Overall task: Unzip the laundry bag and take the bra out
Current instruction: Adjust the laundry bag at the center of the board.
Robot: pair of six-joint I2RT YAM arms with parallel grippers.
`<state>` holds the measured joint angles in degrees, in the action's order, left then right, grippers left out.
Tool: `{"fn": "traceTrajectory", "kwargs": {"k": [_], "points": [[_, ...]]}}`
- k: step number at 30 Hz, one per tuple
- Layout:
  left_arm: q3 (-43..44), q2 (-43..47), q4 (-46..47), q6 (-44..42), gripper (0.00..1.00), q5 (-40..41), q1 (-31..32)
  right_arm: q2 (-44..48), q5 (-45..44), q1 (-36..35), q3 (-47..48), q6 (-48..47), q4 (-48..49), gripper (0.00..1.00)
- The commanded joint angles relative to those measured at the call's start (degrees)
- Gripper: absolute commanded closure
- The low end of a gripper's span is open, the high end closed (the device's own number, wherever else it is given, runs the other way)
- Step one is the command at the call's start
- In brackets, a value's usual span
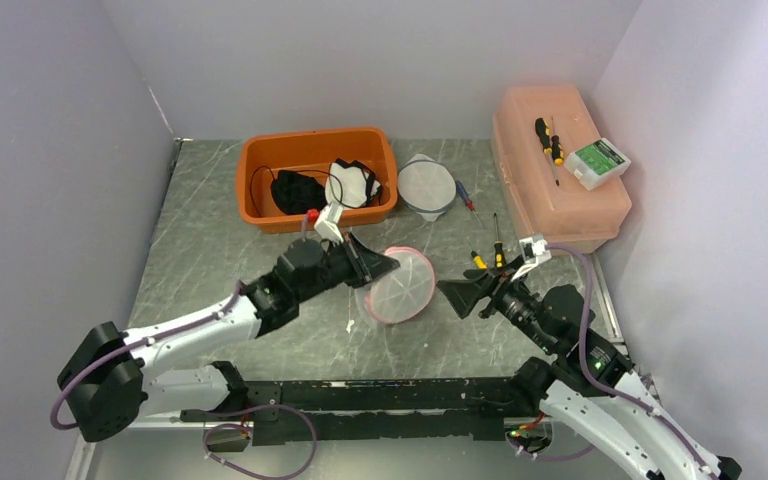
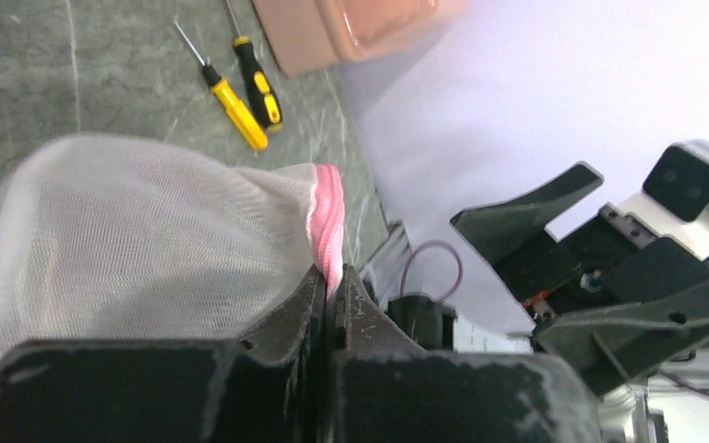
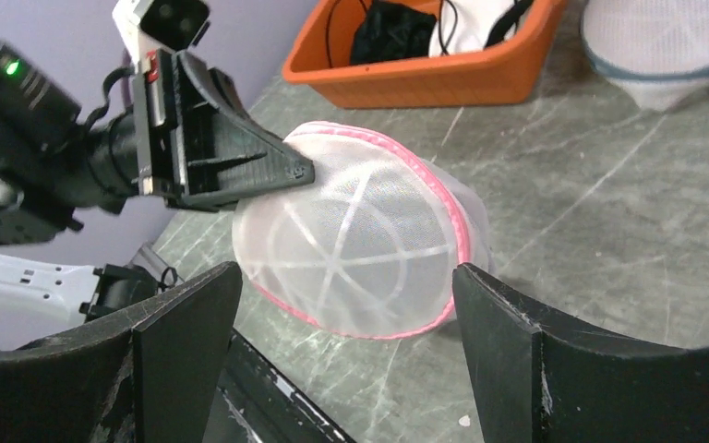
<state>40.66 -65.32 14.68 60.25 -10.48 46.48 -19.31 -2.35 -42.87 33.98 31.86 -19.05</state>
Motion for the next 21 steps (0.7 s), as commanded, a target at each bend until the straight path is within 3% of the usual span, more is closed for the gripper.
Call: {"fn": "traceTrajectory", "kwargs": {"k": [1,8,13,17,21], "points": [[-7.17,1.09,23.39,9.34,0.97,24.68,7.65,1.62,-2.18,0.04,-4.04,3.37,-0.25,0.12],[-14.85,-2.98,34.22,14.49,0.97,45.57,15.31,2.6,-1.8,0.01,-10.64,10.04,2.86,0.13],[-16.93,-4.65,27.69,21.48,0.97,50.18,17.14,1.26,-0.74,0.01,-16.11,14.47,6.39,0.14],[-18.77,-3.95,23.13,23.45,0.92,50.13,17.5,-2.88,1.93,0.17,-20.1,17.73,12.31,0.15],[-19.31,1.22,8.2,27.45,0.7,51.17,18.11,-8.46,6.89,1.48,-22.89,19.7,20.93,0.15]]}}
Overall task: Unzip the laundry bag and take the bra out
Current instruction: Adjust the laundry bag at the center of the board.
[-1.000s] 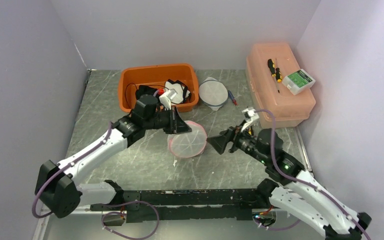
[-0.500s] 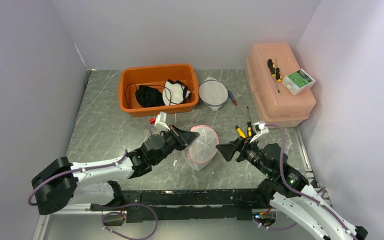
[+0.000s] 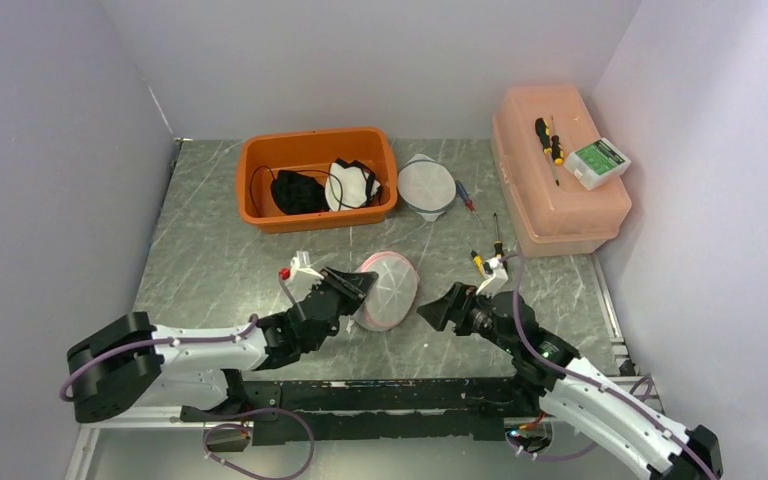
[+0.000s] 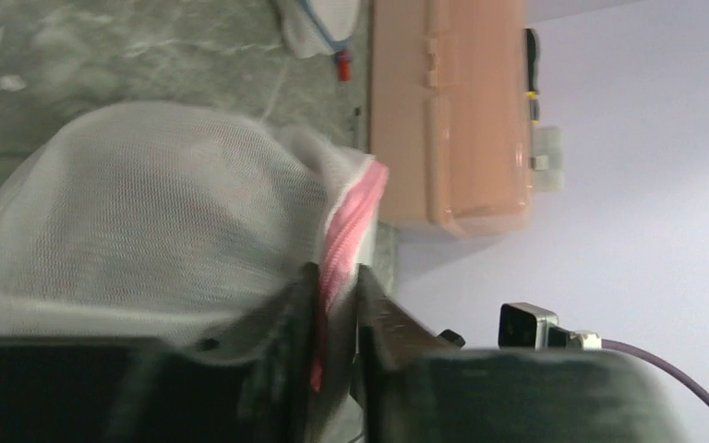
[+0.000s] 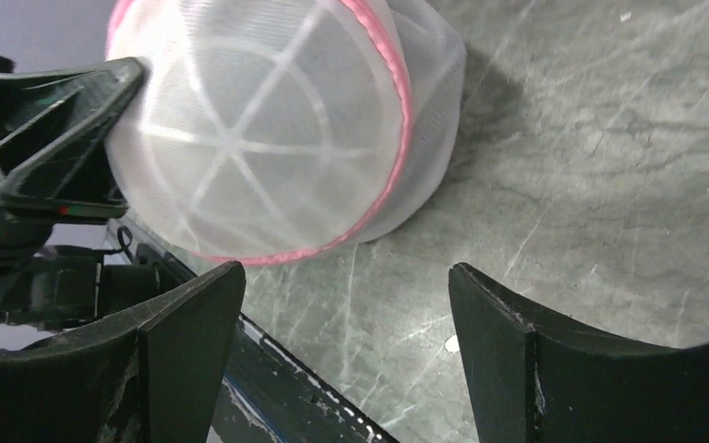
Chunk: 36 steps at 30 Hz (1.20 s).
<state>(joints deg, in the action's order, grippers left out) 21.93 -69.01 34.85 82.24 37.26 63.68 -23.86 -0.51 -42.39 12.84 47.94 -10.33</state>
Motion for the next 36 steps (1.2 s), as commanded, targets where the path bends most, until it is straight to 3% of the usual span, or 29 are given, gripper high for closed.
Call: {"fn": "traceTrajectory", "kwargs": {"k": [1,5,9,13,17,22,26,30,36], "points": [[-0.58,6.35,-15.19,5.88,0.62,3.65,1.12,-5.49,6.27,1.49,-2.27,3.86,14.34,0.15],[0.63,11.78,-28.81,5.89,0.35,3.72,1.19,-10.92,10.84,3.33,-3.34,4.11,20.84,0.16],[2.87,16.05,-39.13,2.31,0.22,3.31,1.19,-15.02,13.56,4.34,-3.45,3.82,25.34,0.16],[8.15,20.57,-51.71,-9.84,0.07,3.02,0.99,-16.89,15.72,5.13,-2.89,3.15,26.36,0.17],[10.42,23.71,-55.29,-24.37,0.06,-4.69,-3.98,-16.22,17.45,6.16,-1.87,1.03,24.76,0.17],[6.73,23.48,-42.57,-34.37,0.1,-36.5,-21.24,-15.95,20.43,7.89,-1.0,-1.06,23.42,0.17],[6.16,18.79,-31.45,-36.81,0.12,-53.46,-27.69,-16.99,24.89,10.59,-1.47,-1.37,24.78,0.17],[9.18,12.94,-28.85,-39.09,0.14,-62.16,-29.27,-19.07,29.42,12.26,-2.03,-1.32,27.46,0.18],[12.18,6.04,-30.22,-41.32,0.2,-64.25,-30.17,-20.27,31.87,12.6,-2.12,-1.21,29.53,0.19]]}}
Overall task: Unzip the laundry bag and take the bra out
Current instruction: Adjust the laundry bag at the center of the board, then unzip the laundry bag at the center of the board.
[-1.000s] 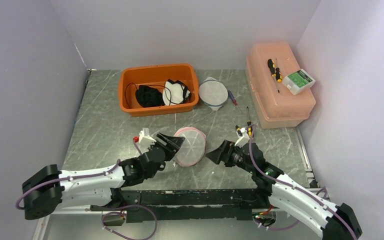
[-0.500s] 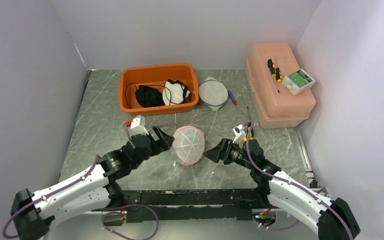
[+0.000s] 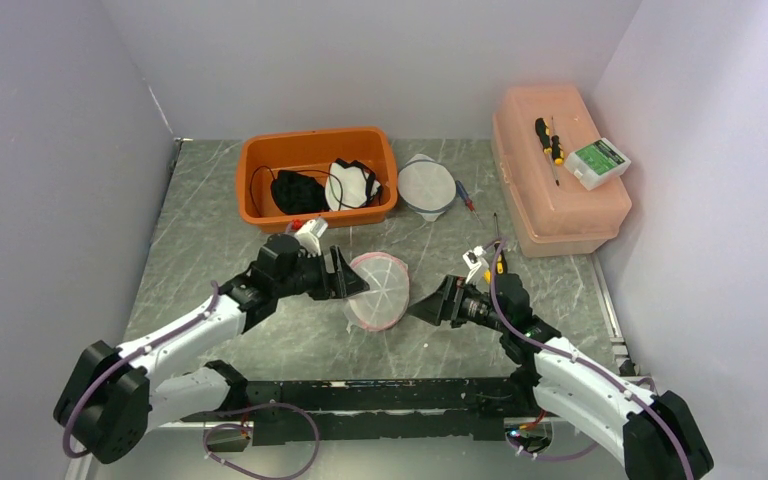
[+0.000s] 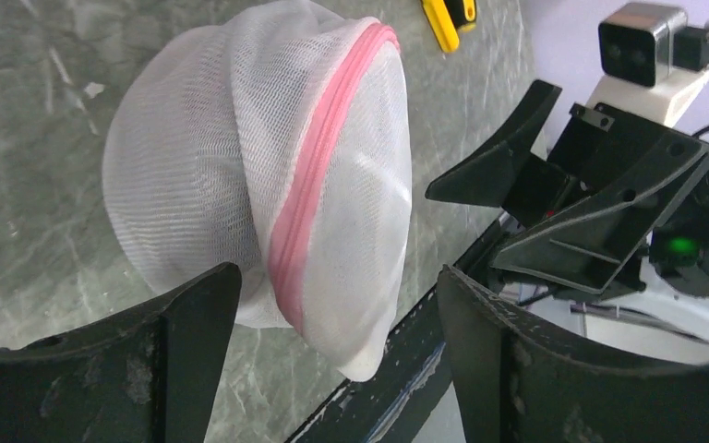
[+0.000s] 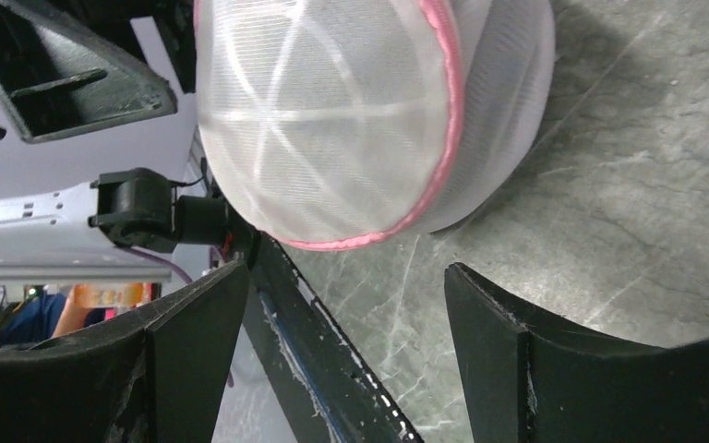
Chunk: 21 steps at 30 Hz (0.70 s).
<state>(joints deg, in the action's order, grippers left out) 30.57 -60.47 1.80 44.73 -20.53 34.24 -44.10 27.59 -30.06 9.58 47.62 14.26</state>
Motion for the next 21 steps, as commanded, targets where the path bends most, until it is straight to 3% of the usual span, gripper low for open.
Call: {"fn": "traceTrajectory", "kwargs": {"k": [1,6,17,21], "points": [[3.61,-3.01,2.69,-4.05,0.21,-6.37,-0.74,0.04,4.12,0.32,1.29,-1.14,4.72,0.19],[3.36,-3.98,3.21,-5.87,0.33,-6.64,-1.27,0.22,6.05,0.35,1.78,-2.95,4.08,0.19],[2.36,-5.34,8.51,-4.64,0.97,-10.71,-2.07,-0.26,5.39,0.4,4.31,-5.12,1.03,0.19],[-3.49,-3.17,20.63,7.02,0.97,-9.39,-1.99,-1.4,1.88,0.44,3.57,-1.05,2.76,0.19]]}}
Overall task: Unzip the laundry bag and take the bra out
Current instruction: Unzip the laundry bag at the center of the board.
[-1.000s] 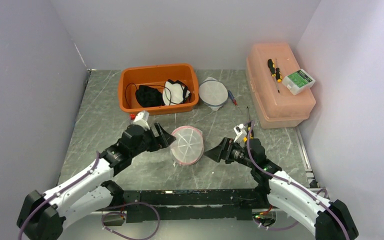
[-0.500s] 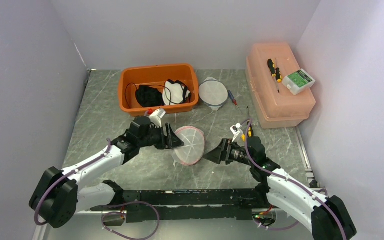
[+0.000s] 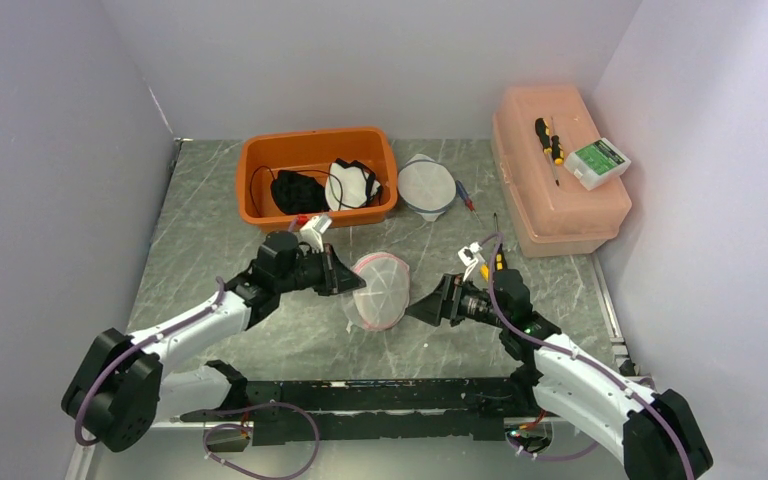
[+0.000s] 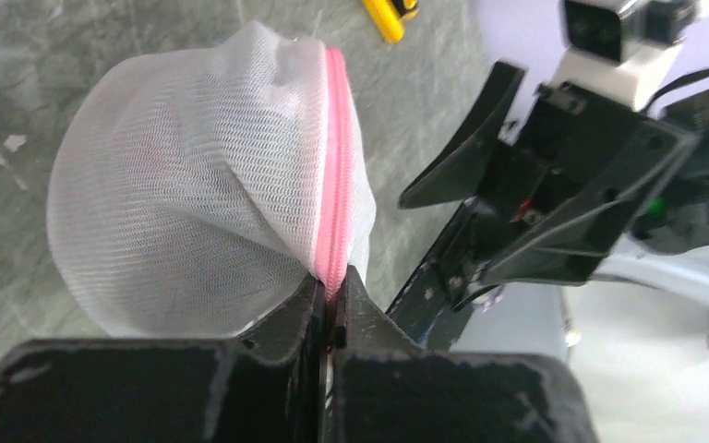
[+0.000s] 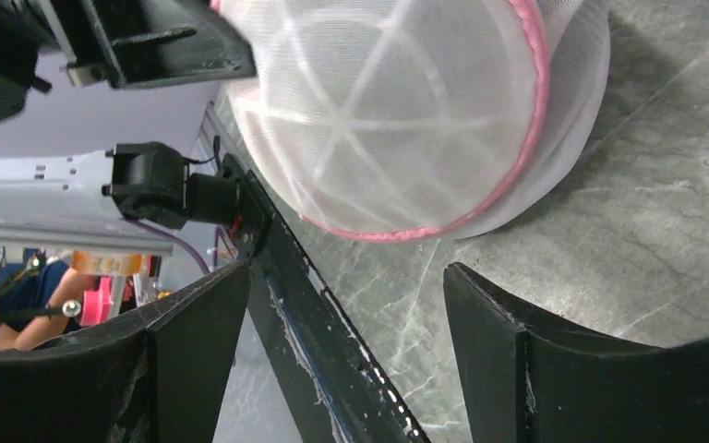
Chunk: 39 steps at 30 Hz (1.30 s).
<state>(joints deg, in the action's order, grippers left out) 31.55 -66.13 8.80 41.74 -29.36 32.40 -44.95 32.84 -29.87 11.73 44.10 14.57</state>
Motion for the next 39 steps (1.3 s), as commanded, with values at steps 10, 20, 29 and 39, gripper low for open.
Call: {"fn": "traceTrajectory", "kwargs": {"k": [10,20,29,39], "points": [[-20.4,10.4,35.39,37.02,0.97,32.48,13.8,-8.19,-3.92,0.3,-0.17,13.06,14.02,0.2],[-18.76,13.28,30.03,39.47,0.97,69.29,32.67,-6.61,-8.44,0.21,-4.78,20.59,15.84,0.2],[-19.49,6.12,27.19,47.82,0.96,71.38,34.97,-15.73,-6.49,-0.99,-6.41,24.16,26.45,0.22],[-11.84,18.85,-11.09,50.57,0.3,69.61,35.14,-11.51,-9.02,-2.17,-1.46,13.79,13.69,0.25]]}}
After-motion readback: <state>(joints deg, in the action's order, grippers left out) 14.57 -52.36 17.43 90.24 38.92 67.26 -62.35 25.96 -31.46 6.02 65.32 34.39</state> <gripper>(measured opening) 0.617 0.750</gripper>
